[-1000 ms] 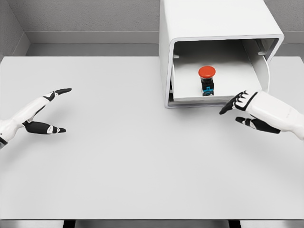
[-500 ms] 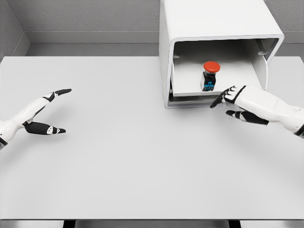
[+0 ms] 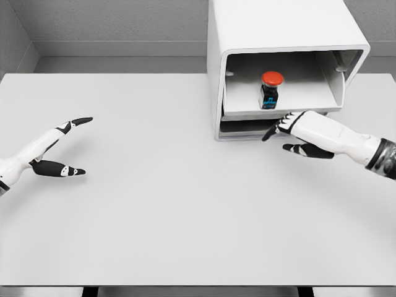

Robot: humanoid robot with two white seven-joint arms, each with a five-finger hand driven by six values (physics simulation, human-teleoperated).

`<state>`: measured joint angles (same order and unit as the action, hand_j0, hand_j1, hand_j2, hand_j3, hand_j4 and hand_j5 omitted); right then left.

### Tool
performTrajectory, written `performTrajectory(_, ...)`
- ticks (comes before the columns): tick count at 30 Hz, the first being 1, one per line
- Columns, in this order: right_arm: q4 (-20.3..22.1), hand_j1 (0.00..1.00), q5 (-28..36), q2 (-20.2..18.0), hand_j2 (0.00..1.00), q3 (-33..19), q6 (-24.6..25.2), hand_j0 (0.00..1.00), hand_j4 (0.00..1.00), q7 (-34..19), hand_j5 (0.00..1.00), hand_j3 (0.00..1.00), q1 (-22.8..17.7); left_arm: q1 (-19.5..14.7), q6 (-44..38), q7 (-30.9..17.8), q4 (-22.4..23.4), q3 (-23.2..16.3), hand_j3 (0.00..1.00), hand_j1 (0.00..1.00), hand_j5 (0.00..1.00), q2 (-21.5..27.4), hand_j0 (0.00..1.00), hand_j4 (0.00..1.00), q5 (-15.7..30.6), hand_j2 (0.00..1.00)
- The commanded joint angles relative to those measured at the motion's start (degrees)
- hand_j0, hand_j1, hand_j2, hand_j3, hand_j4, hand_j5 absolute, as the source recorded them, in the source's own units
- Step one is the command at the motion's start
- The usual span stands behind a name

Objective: Slide open multi-storey tabletop storage cabinets and put open load switch and slide close multi-storey tabletop storage cabinets

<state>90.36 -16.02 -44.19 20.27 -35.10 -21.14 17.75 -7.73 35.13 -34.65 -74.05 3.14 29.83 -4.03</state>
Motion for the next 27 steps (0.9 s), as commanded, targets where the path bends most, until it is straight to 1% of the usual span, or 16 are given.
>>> performTrajectory(1, -1.1, 0.64, 0.4, 0.6, 0.64, 0.7, 0.1, 0.64, 0.64, -0.5, 0.64, 0.64, 0.2, 0.0, -0.1, 0.0, 0.0, -0.1, 1.00, 1.00, 1.00, 0.0, 1.00, 1.00, 0.5, 1.00)
performTrajectory(2, -1.9, 0.64, 0.4, 0.6, 0.64, 0.7, 0.1, 0.64, 0.64, -0.8, 0.64, 0.64, 0.4, 0.0, -0.1, 0.0, 0.0, 0.0, 1.00, 1.00, 1.00, 0.0, 1.00, 1.00, 0.5, 1.00)
performTrajectory(6, -2.2, 0.64, 0.5, 0.6, 0.64, 0.7, 0.1, 0.64, 0.64, -1.6, 0.64, 0.64, 0.5, 0.0, -0.1, 0.0, 0.0, 0.0, 1.00, 1.00, 1.00, 0.0, 1.00, 1.00, 0.4, 1.00)
performTrajectory(9, -4.8, 0.64, 0.5, 0.6, 0.64, 0.8, 0.1, 0.64, 0.64, -1.8, 0.64, 0.64, 2.0, 0.0, -0.1, 0.0, 0.0, 0.0, 1.00, 1.00, 1.00, 0.0, 1.00, 1.00, 0.4, 1.00)
performTrajectory(10, -5.5, 0.64, 0.5, 1.5, 0.64, 0.8, 0.1, 0.64, 0.64, -2.7, 0.64, 0.64, 2.5, 0.0, -0.1, 0.0, 0.0, 0.0, 1.00, 1.00, 1.00, 0.0, 1.00, 1.00, 0.4, 1.00)
performTrajectory(14, -6.8, 0.65, 0.4, 2.6, 0.65, 0.8, 0.1, 0.65, 0.65, -3.5, 0.65, 0.65, 3.6, 0.0, -0.1, 0.0, 0.1, 0.0, 1.00, 1.00, 1.00, 0.0, 1.00, 1.00, 0.4, 1.00)
performTrajectory(15, -7.4, 0.66, 0.4, 3.2, 0.66, 0.8, 0.1, 0.66, 0.66, -5.2, 0.66, 0.66, 4.1, 0.0, -0.1, 0.0, 0.0, 0.0, 1.00, 1.00, 1.00, 0.0, 1.00, 1.00, 0.4, 1.00)
performTrajectory(16, -8.0, 0.66, 0.4, 3.9, 0.66, 0.8, 0.1, 0.66, 0.66, -5.8, 0.66, 0.66, 4.4, 0.1, -0.1, 0.0, 0.0, 0.0, 1.00, 1.00, 1.00, 0.0, 1.00, 1.00, 0.4, 1.00)
performTrajectory(18, -7.9, 0.66, 0.5, 3.9, 0.66, 0.8, 0.1, 0.66, 0.66, -5.8, 0.66, 0.66, 4.5, 0.1, -0.1, 0.0, 0.0, 0.0, 1.00, 1.00, 1.00, 0.0, 1.00, 1.00, 0.4, 1.00)
performTrajectory(20, -6.9, 0.66, 0.8, 3.1, 0.66, 0.7, 0.1, 0.66, 0.66, -5.7, 0.66, 0.66, 3.9, 0.1, -0.1, 0.0, 0.0, 0.0, 1.00, 1.00, 1.00, 0.0, 1.00, 1.00, 0.4, 1.00)
performTrajectory(21, -5.1, 0.67, 0.8, 1.8, 0.67, 0.6, 0.1, 0.67, 0.67, -5.6, 0.67, 0.67, 3.6, 0.1, -0.1, 0.0, 0.0, 0.0, 1.00, 1.00, 1.00, 0.0, 1.00, 1.00, 0.5, 1.00)
performTrajectory(22, -4.0, 0.67, 1.1, -0.8, 0.67, 0.4, 0.1, 0.67, 0.67, -5.4, 0.67, 0.67, 3.0, 0.4, -0.1, 0.0, 0.0, 0.0, 1.00, 1.00, 1.00, 0.0, 1.00, 1.00, 0.5, 1.00)
performTrajectory(24, -2.5, 0.68, 3.2, -4.9, 0.68, 0.0, 0.1, 0.68, 0.68, -5.2, 0.68, 0.68, 0.7, 0.4, -0.1, 0.0, -0.1, -0.1, 1.00, 1.00, 1.00, 0.0, 1.00, 1.00, 0.4, 1.00)
performTrajectory(26, -2.6, 0.68, 4.5, -7.5, 0.68, -0.1, 0.1, 0.68, 0.68, -5.1, 0.68, 0.68, 0.1, 0.4, -0.1, 0.0, 0.0, -0.1, 1.00, 1.00, 1.00, 0.1, 1.00, 1.00, -2.0, 1.00)
performTrajectory(27, -2.6, 0.68, 4.6, -8.6, 0.68, -0.6, 0.1, 0.68, 0.68, -5.0, 0.68, 0.68, -0.3, 0.4, -0.1, 0.0, 0.0, 0.3, 1.00, 1.00, 1.00, 0.1, 1.00, 1.00, -2.1, 1.00)
